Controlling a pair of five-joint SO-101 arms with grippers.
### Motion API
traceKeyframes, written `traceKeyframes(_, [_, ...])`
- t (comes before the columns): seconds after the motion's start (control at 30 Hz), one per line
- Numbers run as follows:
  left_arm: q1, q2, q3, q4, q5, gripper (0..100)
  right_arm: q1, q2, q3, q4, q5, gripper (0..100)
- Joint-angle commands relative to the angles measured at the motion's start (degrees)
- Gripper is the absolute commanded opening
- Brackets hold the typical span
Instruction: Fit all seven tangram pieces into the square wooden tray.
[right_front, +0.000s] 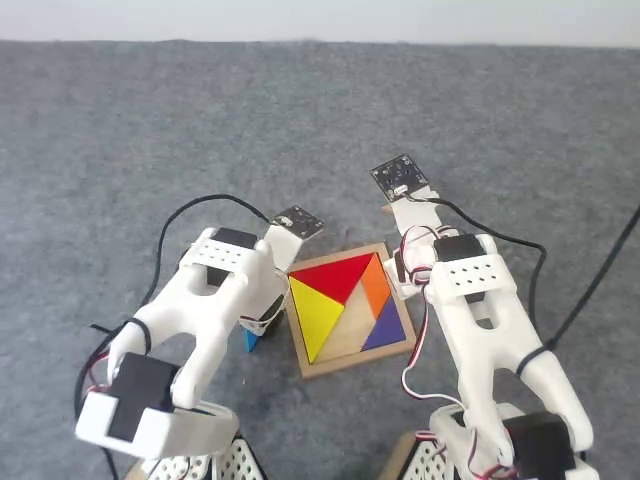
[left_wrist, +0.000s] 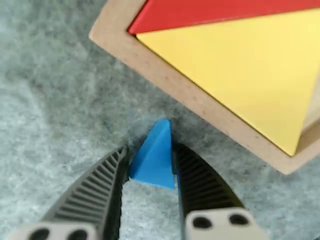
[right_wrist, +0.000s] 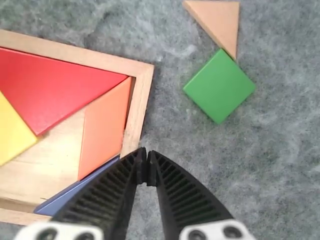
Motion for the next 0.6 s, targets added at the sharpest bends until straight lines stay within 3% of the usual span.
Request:
traceKeyframes(0.0, [2.2, 1.1, 1.5, -0.8, 1.0, 1, 2.2, -0.8, -1.0, 0.6, 0.6, 0.7])
traceKeyframes(0.57, [2.2, 1.1, 1.7, -0.8, 1.0, 1, 2.1, -0.8, -1.7, 2.0, 0.6, 0.7])
